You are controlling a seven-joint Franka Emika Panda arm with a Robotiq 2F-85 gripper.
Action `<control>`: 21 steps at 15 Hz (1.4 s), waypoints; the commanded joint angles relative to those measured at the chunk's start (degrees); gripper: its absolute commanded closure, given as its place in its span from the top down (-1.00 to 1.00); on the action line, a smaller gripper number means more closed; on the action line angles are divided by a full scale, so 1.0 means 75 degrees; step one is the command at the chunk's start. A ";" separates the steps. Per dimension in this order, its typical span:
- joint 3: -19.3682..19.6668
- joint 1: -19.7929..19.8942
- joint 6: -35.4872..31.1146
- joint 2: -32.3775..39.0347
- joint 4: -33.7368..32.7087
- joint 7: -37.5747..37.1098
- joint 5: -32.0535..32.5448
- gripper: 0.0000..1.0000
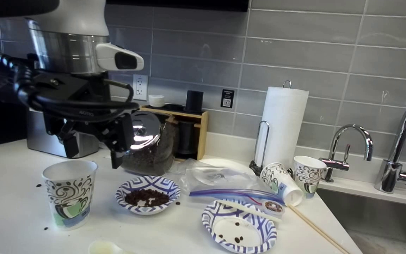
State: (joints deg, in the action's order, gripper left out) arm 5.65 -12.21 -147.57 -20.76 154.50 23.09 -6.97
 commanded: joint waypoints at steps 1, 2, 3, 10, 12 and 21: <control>-0.0294 0.0545 0.0887 -0.0264 -0.0232 -0.0323 0.0679 1.00; -0.0361 0.0682 0.1094 -0.0302 -0.0316 -0.0405 0.0904 1.00; -0.0452 0.0846 0.1335 -0.0347 -0.0408 -0.0530 0.1200 1.00; -0.0627 0.1205 0.2613 -0.0618 -0.0926 -0.0802 0.1939 1.00; -0.0599 0.1208 0.2755 -0.0720 -0.0982 -0.0831 0.1875 1.00; -0.0519 0.1222 0.2528 -0.0930 -0.1023 -0.1021 0.1754 1.00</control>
State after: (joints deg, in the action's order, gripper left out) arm 1.73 -3.00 -128.77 -27.74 146.93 15.45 6.17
